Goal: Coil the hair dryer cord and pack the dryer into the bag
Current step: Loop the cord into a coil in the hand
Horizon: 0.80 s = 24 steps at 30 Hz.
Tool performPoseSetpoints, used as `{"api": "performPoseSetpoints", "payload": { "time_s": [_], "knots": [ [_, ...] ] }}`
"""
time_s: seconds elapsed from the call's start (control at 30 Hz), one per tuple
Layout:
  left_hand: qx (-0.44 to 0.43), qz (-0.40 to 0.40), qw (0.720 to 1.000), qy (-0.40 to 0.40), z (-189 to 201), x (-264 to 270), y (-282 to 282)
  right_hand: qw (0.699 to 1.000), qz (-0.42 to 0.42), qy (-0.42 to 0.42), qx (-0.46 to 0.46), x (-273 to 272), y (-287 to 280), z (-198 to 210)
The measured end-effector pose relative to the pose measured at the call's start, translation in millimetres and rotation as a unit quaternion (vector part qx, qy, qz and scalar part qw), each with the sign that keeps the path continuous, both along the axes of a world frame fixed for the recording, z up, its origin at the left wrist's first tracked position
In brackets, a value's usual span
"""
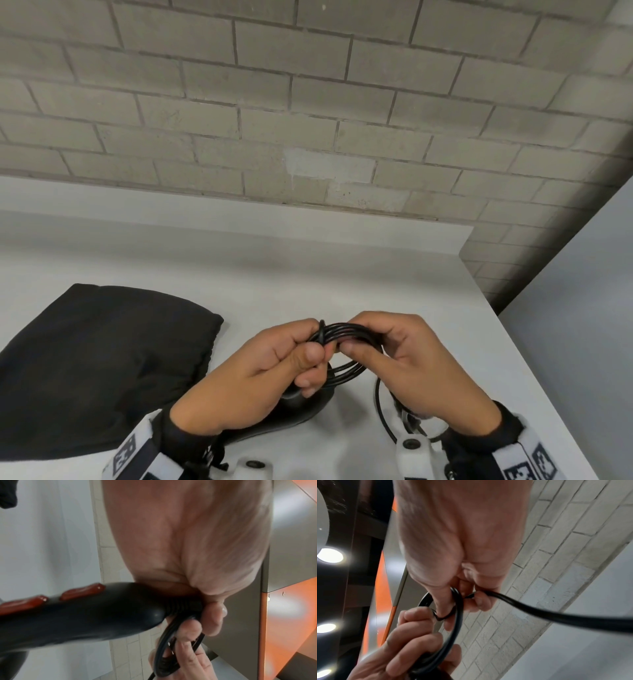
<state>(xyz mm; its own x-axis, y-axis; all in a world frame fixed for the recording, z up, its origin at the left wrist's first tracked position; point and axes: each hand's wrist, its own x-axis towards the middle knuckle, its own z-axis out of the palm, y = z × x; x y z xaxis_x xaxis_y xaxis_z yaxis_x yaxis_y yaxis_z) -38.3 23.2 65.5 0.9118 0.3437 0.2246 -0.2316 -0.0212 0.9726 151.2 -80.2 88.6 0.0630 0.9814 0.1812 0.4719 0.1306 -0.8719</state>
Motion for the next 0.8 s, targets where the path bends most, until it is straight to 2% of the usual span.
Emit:
{"api": "performPoseSetpoints", "payload": {
  "time_s": [0.1, 0.37, 0.67, 0.73, 0.8],
  "knots": [
    [0.050, 0.033, 0.998, 0.023, 1.8, -0.1, -1.0, 1.000, 0.017, 0.020, -0.007, 3.0, -0.7, 4.1],
    [0.173, 0.108, 0.977, 0.063, 13.4, -2.1, -6.7, 0.985, 0.073, 0.150, -0.038, 9.0, -6.2, 6.7],
    [0.212, 0.153, 0.964, 0.057, 10.7, 3.6, -13.6, 0.982, 0.070, 0.160, -0.068, 10.1, -5.4, 5.5],
    [0.207, 0.170, 0.962, 0.051, 11.0, 5.7, -13.2, 0.985, 0.042, 0.158, -0.045, 5.3, -3.5, 3.0],
    [0.197, 0.189, 0.961, 0.043, 11.2, 8.4, -12.2, 0.993, -0.011, 0.121, 0.010, -1.9, -2.6, -2.8]
  ]
}}
